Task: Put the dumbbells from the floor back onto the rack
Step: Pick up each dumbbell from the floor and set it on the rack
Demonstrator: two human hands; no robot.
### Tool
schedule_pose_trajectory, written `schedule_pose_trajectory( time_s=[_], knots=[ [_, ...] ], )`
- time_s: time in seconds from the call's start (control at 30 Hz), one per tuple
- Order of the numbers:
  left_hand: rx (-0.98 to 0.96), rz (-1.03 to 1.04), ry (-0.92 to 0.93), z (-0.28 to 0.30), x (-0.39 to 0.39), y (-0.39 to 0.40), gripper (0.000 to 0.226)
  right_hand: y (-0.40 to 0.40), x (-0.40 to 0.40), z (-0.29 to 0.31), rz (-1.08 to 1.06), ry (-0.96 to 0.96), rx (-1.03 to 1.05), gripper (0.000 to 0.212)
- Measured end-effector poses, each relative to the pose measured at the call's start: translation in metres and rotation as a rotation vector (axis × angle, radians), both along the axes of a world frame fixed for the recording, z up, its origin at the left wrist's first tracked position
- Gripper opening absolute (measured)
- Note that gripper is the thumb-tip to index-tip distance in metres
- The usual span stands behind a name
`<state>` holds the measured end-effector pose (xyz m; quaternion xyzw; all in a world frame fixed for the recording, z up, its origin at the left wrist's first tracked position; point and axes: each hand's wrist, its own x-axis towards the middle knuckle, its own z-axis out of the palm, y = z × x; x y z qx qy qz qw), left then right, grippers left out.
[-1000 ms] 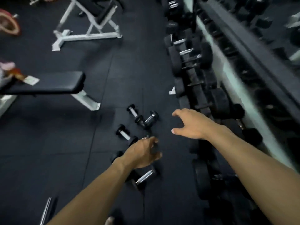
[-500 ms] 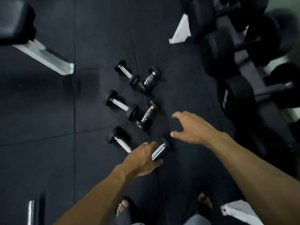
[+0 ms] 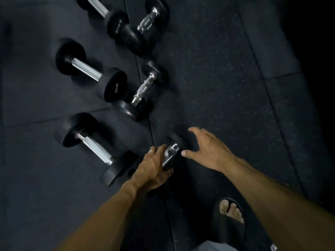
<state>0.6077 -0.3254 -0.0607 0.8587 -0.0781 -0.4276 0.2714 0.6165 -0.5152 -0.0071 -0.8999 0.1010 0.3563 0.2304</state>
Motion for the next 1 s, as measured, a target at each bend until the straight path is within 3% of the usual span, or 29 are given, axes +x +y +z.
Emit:
schedule_pose_trajectory(
  time_s=[0.13,0.23,0.33,0.47,0.67,1.0],
  knots=[
    [0.062,0.009,0.030,-0.034,-0.007,0.000,0.069,0.004,0.000,-0.046,-0.031,0.001,0.088,0.079],
    [0.072,0.018,0.031,-0.041,-0.006,0.003,0.057,0.009,-0.001,-0.065,-0.064,-0.045,0.155,0.060],
    [0.035,0.068,0.045,-0.036,-0.003,0.004,0.055,0.011,-0.005,-0.069,-0.083,-0.106,0.193,0.045],
    [-0.024,0.134,0.091,-0.021,-0.011,-0.001,0.055,0.004,-0.004,-0.054,-0.074,-0.143,0.230,0.039],
    [-0.159,0.253,0.128,0.049,-0.015,-0.016,0.054,-0.017,0.004,0.031,-0.033,-0.180,0.261,0.036],
    [-0.269,0.184,-0.002,0.259,0.034,-0.020,0.062,-0.035,0.040,0.259,0.038,-0.334,0.212,0.022]
  ],
)
